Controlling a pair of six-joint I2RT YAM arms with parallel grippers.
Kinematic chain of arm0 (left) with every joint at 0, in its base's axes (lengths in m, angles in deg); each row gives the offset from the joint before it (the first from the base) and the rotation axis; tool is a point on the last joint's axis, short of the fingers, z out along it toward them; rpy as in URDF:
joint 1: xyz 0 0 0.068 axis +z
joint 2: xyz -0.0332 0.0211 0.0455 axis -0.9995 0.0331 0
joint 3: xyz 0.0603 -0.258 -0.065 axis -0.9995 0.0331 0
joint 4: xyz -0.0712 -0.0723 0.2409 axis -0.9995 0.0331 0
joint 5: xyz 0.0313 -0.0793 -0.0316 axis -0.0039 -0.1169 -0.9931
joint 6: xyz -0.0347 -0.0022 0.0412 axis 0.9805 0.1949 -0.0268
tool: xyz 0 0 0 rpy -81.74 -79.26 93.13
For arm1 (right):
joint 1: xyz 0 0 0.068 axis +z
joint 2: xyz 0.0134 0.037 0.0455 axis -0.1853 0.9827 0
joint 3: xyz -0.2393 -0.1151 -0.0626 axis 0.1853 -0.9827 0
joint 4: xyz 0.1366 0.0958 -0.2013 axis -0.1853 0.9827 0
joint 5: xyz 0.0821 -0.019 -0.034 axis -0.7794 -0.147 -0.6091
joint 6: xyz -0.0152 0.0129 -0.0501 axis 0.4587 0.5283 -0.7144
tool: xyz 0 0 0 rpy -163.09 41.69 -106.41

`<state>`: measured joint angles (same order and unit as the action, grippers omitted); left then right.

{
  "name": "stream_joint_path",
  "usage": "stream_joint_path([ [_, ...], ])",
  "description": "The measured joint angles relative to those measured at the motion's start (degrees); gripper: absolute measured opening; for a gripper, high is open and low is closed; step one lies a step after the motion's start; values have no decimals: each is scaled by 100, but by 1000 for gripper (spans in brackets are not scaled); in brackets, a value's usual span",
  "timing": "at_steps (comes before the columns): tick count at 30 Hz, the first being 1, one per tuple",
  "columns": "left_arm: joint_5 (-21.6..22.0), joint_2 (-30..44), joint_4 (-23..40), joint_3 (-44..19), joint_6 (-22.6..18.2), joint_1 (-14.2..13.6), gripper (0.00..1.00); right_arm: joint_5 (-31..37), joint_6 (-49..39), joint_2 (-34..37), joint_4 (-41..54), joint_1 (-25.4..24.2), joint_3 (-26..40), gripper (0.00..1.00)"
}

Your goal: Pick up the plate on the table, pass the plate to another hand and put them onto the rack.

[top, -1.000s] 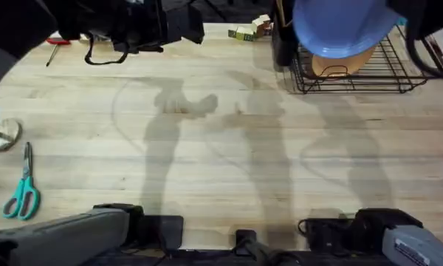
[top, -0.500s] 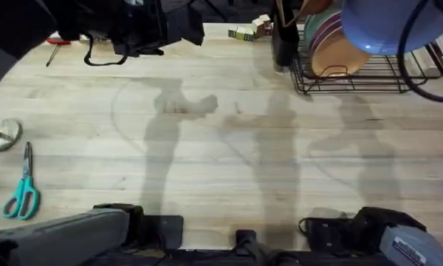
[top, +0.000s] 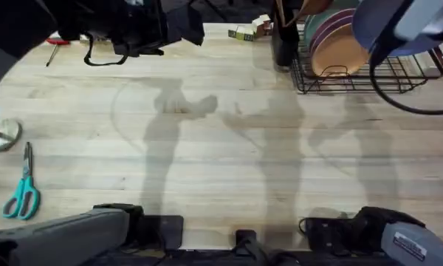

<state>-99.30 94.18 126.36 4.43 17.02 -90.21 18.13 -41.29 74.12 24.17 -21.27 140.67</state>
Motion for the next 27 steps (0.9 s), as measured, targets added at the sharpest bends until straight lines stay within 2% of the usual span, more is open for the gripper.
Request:
stream_joint_path([
  [8, 0, 0, 73, -2, 2, 0, 994, -168, -1773, 486, -2, 35, 0, 30],
  [11, 0, 0, 114, -2, 0, 0, 993, -183, -2159, 659, -2, 100, 0, 29],
  [16, -1, 0, 125, -2, 2, 0, 993, -201, -2492, 951, -9, 251, 0, 29],
  [27, 0, 0, 125, -4, 1, 0, 994, -230, -2693, 1590, -13, 262, 0, 29],
])
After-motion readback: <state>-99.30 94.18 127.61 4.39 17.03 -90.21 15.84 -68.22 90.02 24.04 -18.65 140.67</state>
